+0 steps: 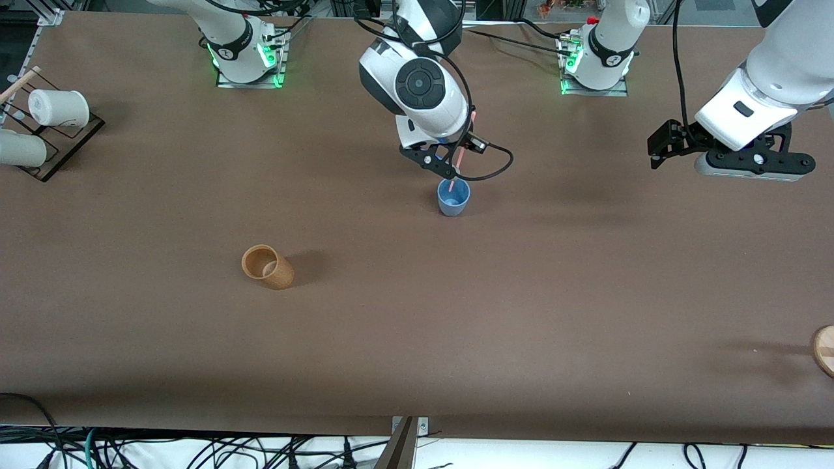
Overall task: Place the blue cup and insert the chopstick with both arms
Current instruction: 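Lower the chopstick into the blue cup with the right gripper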
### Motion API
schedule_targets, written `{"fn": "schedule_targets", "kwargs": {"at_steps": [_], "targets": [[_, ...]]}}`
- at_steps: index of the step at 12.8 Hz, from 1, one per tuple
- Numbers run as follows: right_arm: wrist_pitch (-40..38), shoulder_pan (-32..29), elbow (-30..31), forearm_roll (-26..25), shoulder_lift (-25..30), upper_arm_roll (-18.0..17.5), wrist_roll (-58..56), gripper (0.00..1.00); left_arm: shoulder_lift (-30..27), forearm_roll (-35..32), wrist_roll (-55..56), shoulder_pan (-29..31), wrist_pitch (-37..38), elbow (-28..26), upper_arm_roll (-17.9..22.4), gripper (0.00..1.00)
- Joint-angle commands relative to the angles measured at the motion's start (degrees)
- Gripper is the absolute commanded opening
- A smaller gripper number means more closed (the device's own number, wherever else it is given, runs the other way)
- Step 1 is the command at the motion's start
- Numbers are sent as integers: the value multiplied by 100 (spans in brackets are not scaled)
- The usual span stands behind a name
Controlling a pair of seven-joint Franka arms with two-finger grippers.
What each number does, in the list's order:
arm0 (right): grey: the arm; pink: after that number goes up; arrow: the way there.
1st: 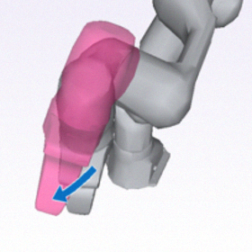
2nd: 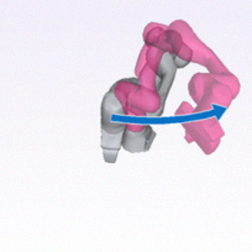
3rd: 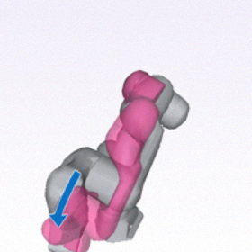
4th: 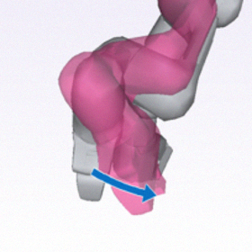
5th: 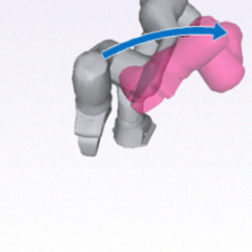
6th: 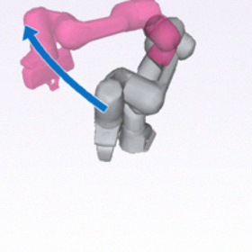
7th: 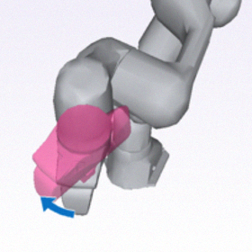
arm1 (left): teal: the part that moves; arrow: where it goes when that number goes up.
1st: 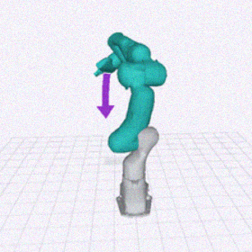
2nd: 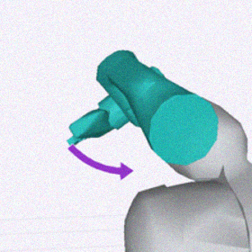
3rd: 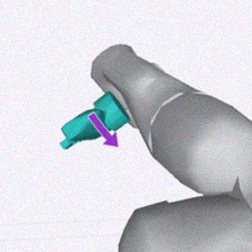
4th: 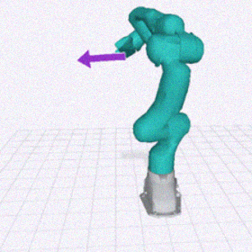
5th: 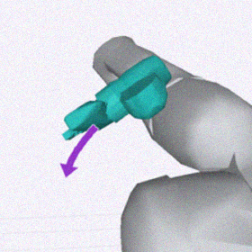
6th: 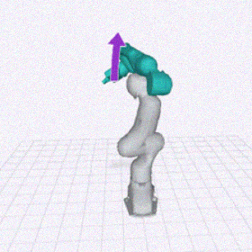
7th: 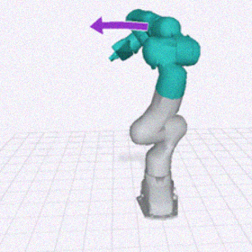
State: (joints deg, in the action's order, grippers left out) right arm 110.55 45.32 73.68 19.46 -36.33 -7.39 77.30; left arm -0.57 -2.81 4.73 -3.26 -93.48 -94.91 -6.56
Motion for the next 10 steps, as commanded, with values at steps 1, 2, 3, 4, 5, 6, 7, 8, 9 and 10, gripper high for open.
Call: {"fn": "schedule_targets", "kwargs": {"at_steps": [1,2,3,4,5,6,7,8,9,10], "targets": [[352,-6,489,137,231,27,75,5,65,114,-86,-8,5,121,50,100],[466,-6,542,137,231,27,23,18,66,114,-77,-8,14,122,50,100],[511,-41,551,102,222,27,-39,62,66,131,-77,-8,57,130,50,100],[529,-85,543,6,231,36,-91,100,74,131,-69,-8,58,139,50,100],[494,-189,516,-117,249,36,-292,100,75,140,-69,-16,58,148,41,100],[476,-304,507,-284,423,36,-433,100,75,140,-51,-25,58,139,33,100],[389,-487,516,-477,572,27,-513,100,75,140,-51,-25,67,139,24,100],[153,-724,516,-635,722,19,-740,100,75,140,-60,-16,67,139,24,100],[-110,-996,525,-733,897,19,-1230,100,75,140,-60,-16,75,139,24,100],[-417,-1338,534,-742,1047,19,-1939,100,75,140,-77,-16,93,139,24,100]]}}
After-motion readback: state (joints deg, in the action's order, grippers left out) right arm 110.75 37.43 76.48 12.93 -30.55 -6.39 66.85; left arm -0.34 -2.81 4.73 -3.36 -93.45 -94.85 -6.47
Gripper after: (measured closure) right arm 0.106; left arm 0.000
